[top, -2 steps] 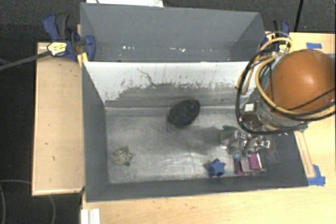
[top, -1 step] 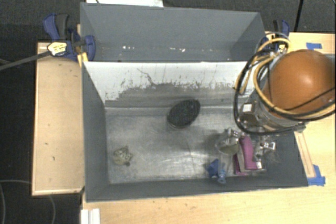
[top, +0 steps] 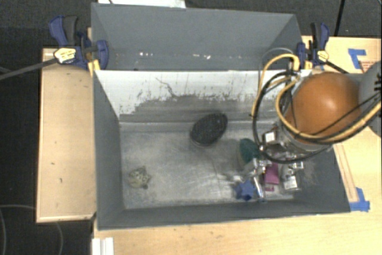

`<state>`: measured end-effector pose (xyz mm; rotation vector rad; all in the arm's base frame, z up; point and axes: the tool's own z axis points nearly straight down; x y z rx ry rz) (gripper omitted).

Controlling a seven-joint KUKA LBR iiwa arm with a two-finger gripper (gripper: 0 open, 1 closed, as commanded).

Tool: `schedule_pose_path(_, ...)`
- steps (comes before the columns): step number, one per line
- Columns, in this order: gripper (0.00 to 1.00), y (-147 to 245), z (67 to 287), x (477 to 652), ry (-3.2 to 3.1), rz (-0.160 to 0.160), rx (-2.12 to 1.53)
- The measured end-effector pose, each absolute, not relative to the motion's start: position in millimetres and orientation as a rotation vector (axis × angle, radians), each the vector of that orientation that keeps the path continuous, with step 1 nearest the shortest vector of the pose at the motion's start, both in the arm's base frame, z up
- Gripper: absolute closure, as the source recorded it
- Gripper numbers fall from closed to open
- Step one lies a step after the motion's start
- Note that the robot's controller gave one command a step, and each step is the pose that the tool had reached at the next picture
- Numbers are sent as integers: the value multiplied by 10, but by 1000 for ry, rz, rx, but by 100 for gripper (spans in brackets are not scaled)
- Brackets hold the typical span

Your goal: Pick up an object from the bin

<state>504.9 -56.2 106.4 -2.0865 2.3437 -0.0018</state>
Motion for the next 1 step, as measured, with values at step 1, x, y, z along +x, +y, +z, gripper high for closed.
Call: schedule_pose_path(1,100,-572,1052,5048,2351,-1,-2084)
